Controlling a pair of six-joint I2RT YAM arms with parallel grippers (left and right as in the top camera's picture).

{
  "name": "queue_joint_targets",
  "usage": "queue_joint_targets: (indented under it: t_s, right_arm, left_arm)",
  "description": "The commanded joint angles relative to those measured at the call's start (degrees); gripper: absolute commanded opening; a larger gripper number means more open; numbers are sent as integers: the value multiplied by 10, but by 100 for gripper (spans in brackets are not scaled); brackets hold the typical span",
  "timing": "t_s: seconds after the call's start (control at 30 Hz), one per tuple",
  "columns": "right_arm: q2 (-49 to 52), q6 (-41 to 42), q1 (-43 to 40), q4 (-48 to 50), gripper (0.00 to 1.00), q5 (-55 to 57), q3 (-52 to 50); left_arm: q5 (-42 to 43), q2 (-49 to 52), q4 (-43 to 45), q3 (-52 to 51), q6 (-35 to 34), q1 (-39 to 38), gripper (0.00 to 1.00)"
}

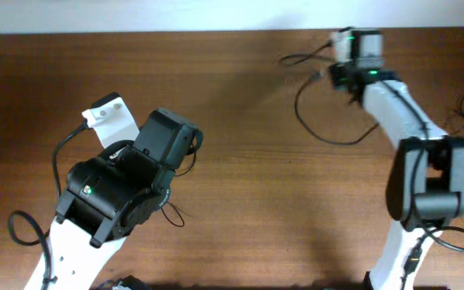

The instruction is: Untangle cables

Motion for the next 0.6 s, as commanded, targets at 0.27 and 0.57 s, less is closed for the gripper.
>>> queue_joint_targets:
  t_s: [0.27, 0.57]
  right_arm:
    - [-16, 104, -36, -75, 89, -185, 17]
    - [36, 50, 46, -215, 60, -218, 2]
  left_arm:
    - [0, -3, 9, 1, -15, -1, 11]
    - [7, -2, 9, 1, -15, -1, 5]
